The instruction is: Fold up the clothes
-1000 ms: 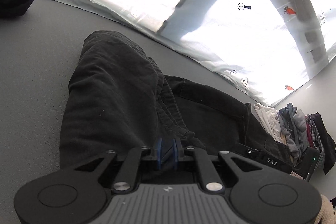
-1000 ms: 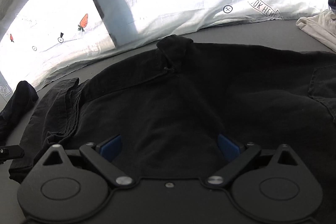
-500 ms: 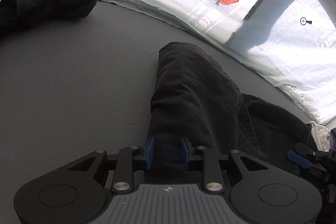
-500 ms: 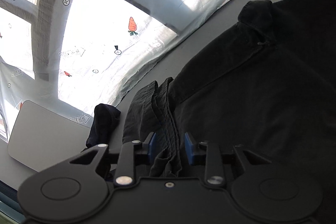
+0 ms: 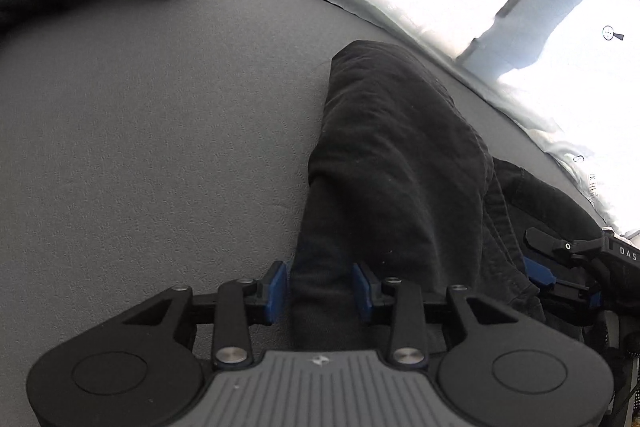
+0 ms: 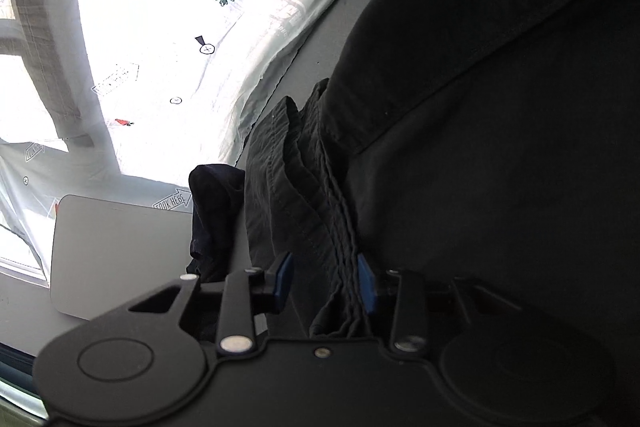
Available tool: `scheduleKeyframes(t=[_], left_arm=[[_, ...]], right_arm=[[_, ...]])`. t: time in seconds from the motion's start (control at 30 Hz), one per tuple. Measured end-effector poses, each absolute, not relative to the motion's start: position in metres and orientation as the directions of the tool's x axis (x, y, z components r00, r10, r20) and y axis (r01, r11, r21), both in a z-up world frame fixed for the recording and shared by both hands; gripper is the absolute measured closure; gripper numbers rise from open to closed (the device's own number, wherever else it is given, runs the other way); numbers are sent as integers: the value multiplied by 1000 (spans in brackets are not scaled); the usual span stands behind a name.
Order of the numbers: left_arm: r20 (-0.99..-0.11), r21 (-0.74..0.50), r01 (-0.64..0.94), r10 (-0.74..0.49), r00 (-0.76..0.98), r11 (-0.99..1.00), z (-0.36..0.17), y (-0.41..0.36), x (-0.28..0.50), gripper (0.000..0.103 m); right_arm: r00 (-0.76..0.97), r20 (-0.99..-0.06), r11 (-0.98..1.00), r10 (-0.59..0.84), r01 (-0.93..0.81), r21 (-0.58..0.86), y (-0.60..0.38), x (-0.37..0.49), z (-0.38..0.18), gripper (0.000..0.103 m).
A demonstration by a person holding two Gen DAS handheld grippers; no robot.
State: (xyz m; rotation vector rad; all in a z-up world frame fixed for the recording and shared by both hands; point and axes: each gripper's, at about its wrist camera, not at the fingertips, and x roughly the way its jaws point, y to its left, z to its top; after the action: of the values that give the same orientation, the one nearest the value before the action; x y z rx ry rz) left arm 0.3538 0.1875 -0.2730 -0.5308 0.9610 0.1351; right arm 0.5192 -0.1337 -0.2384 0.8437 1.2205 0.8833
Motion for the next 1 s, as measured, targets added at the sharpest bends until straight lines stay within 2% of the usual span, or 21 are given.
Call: scheduleKeyframes(t=[0.13,0.23,0.27,0.3,0.4,0.53,0.77,0.8,0.83,0.9,1.0], left_arm=[[-807,-380,-337,-131,576,862,-274,189,354,64],[-810,-370,-336,-123,573,866,-274,188,354,64],[-810,-367,-338,-120,573,867,-274,188,354,64],[-811,-364,-338,-117,574,868,-274,188,353,64],[-815,-353,-341,-107,570,871,-273,187,353,64],[-817,-283,-307,-61,574,909,-263,177,354,63],[-784,-279,-219,-90,614,935,-240,149,345,63],[-779,-287,-205,-103,619,936,-238,144,343,60],[-775,-294,-191,-117,621,937,-237,139,341,55],[-774,-295,-160,-137,618,942,-238,125,338,53],[-787,-268,-110,-152,597,957,-245,101,333,52]], right_arm=[[69,-478,482,876,-172,859,-110,520,-238,73],[92,-510,518,855,-189,834,-95,519,-237,73],[107,-532,542,840,-204,815,-90,518,-235,79],[122,-552,565,825,-218,796,-86,516,-233,95],[160,-574,594,803,-291,750,-78,506,-223,96],[222,-556,598,801,-352,720,-87,486,-205,97],[420,-540,669,729,-603,434,-118,418,-135,97],[448,-534,680,717,-618,394,-126,408,-127,97],[475,-528,692,704,-628,357,-134,398,-120,97],[524,-530,727,667,-613,308,-156,385,-114,97],[558,-595,806,579,-502,313,-184,389,-140,97]])
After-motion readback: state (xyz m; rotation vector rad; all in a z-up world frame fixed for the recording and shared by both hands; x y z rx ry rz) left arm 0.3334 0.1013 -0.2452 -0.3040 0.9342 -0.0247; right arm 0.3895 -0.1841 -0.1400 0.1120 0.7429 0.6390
